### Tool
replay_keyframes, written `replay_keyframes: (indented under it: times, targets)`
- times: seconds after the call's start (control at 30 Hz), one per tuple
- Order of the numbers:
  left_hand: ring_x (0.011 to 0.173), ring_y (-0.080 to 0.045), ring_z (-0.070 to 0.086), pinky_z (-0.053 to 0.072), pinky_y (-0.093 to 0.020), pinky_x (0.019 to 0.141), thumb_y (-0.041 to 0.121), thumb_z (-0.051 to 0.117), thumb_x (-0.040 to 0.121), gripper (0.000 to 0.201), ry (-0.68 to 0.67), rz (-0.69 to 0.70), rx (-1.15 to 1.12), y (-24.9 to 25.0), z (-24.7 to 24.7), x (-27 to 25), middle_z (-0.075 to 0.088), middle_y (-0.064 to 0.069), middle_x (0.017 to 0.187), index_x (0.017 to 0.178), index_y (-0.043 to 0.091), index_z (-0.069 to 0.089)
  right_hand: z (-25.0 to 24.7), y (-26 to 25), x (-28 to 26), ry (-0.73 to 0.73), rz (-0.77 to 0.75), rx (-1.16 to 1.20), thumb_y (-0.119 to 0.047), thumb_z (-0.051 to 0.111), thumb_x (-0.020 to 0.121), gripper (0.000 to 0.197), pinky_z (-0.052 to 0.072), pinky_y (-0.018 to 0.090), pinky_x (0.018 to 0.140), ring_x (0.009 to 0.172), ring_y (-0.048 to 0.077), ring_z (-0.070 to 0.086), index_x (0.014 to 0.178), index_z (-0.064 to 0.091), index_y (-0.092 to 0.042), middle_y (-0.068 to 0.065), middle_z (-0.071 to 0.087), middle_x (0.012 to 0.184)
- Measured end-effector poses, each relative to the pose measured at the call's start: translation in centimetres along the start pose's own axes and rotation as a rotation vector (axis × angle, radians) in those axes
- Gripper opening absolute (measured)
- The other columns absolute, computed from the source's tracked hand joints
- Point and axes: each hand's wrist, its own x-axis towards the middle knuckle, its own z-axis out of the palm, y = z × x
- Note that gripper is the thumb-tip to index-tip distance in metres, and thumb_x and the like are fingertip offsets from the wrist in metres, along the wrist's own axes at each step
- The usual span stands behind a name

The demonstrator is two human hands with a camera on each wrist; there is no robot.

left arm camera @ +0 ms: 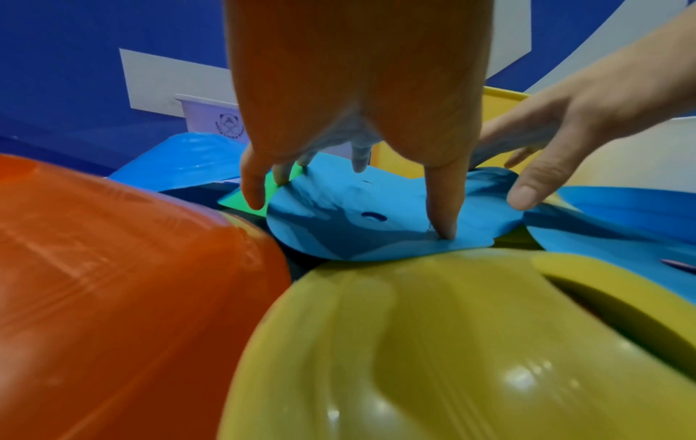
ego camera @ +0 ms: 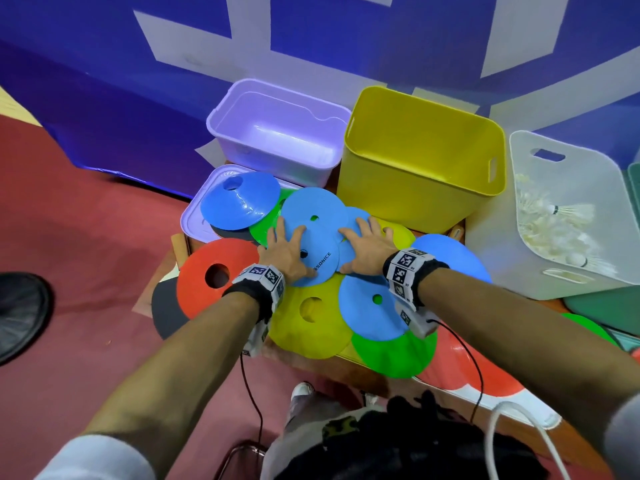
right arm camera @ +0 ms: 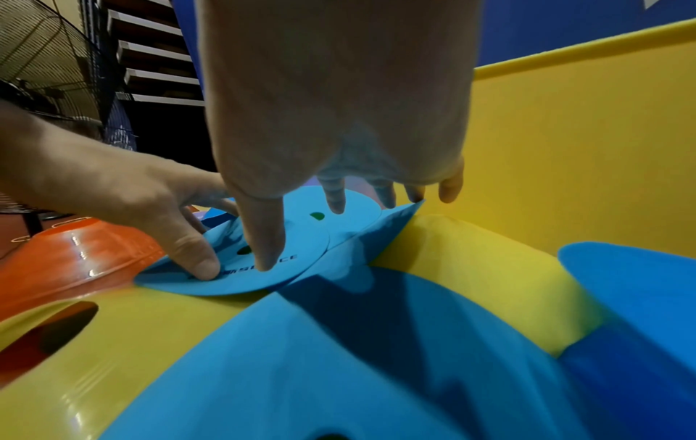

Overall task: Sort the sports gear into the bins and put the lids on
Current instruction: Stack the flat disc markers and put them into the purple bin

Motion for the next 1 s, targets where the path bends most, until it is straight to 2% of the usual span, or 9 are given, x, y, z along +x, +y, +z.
replay_keyframes:
  times: [0.13, 0.27, 0.47, 0.57, 0.73, 0.83, 0.9, 0.97, 1.0]
  targets:
    - [0.146, -0.033, 0.009, 0.035, -0.056, 0.106, 0.04, 0.079, 0.074, 0.101, 0.037, -0.008, -0.024, -0.1, -0.3, 0.3, -0.009, -0.011, 0.161, 0.151, 0.033, 0.013, 0.1, -0.2, 0.2, -0.015, 0.002, 0.01, -0.064, 0.062, 0.081, 0.093, 0.011, 0.055, 0.116, 0.148, 0.036, -0.006, 0.153, 0.011, -0.036, 0.011, 0.001, 0.162]
    - [0.138, -0.037, 0.024, 0.037, -0.046, 0.108, 0.023, 0.075, 0.076, 0.093, 0.086, 0.002, -0.077, -1.1, -1.0, 0.4, 0.005, -0.018, 0.157, 0.151, 0.025, 0.02, 0.3, -0.3, 0.2, -0.018, 0.005, 0.016, -0.064, 0.062, 0.081, 0.092, 0.01, 0.054, 0.116, 0.148, 0.036, -0.007, 0.153, 0.012, -0.036, 0.012, 0.001, 0.162]
    - [0.125, -0.036, 0.045, 0.041, -0.043, 0.099, 0.001, 0.058, 0.081, 0.074, 0.155, 0.061, -0.336, -1.5, -2.9, -0.3, 0.04, -0.017, 0.141, 0.148, 0.014, 0.03, 0.1, -0.9, 0.3, 0.024, 0.013, 0.062, -0.064, 0.06, 0.082, 0.089, 0.006, 0.054, 0.117, 0.148, 0.035, -0.004, 0.153, 0.013, -0.035, 0.011, 0.007, 0.161]
    - [0.128, -0.032, 0.046, 0.036, -0.038, 0.104, -0.005, 0.054, 0.082, 0.067, 0.217, 0.112, -0.433, -1.5, -3.9, -0.4, 0.046, -0.016, 0.141, 0.145, 0.011, 0.039, -0.2, -1.2, 0.6, 0.089, -0.022, 0.14, -0.063, 0.058, 0.084, 0.09, 0.008, 0.054, 0.116, 0.148, 0.032, 0.004, 0.154, 0.01, -0.034, 0.008, 0.015, 0.16]
    - [0.104, -0.022, 0.051, 0.033, -0.02, 0.085, -0.007, 0.055, 0.082, 0.053, 0.287, 0.269, -0.511, -0.4, -5.2, -1.2, 0.054, -0.007, 0.116, 0.131, 0.014, 0.054, -1.9, -2.1, 0.1, 0.198, -0.103, 0.386, -0.05, 0.062, 0.087, 0.087, 0.018, 0.049, 0.111, 0.142, 0.025, 0.027, 0.154, 0.009, -0.033, 0.003, 0.035, 0.153]
    - [0.097, -0.015, 0.048, 0.032, -0.016, 0.082, -0.008, 0.056, 0.082, 0.05, 0.313, 0.308, -0.576, 0.4, -5.8, -1.8, 0.051, -0.001, 0.109, 0.127, 0.014, 0.058, -2.4, -2.1, 0.3, 0.198, -0.107, 0.601, -0.041, 0.063, 0.088, 0.082, 0.03, 0.048, 0.108, 0.133, 0.028, 0.044, 0.152, 0.013, -0.037, 0.005, 0.048, 0.145]
    - [0.096, -0.015, 0.047, 0.035, -0.019, 0.084, -0.007, 0.057, 0.082, 0.05, 0.322, 0.313, -0.605, 0.7, -6.0, -2.1, 0.052, -0.001, 0.11, 0.126, 0.015, 0.058, -2.8, -1.7, 0.0, 0.25, -0.087, 0.701, -0.033, 0.063, 0.09, 0.07, 0.043, 0.039, 0.095, 0.115, 0.029, 0.055, 0.149, 0.024, -0.035, 0.006, 0.056, 0.131]
    - [0.096, -0.016, 0.048, 0.037, -0.022, 0.085, -0.004, 0.058, 0.083, 0.049, 0.327, 0.297, -0.634, 0.9, -6.2, -2.4, 0.052, 0.001, 0.11, 0.127, 0.017, 0.057, -3.3, -1.2, -0.6, 0.3, -0.054, 0.722, -0.024, 0.061, 0.092, 0.054, 0.041, 0.031, 0.08, 0.096, 0.022, 0.053, 0.142, 0.04, -0.029, 0.004, 0.056, 0.107]
    - [0.095, -0.017, 0.049, 0.037, -0.022, 0.084, -0.002, 0.059, 0.083, 0.049, 0.327, 0.293, -0.646, 1.1, -6.3, -2.5, 0.053, 0.001, 0.11, 0.127, 0.019, 0.056, -3.4, -0.9, -0.8, 0.312, -0.044, 0.735, -0.022, 0.061, 0.092, 0.048, 0.04, 0.031, 0.08, 0.093, 0.019, 0.05, 0.138, 0.046, -0.028, 0.002, 0.052, 0.101]
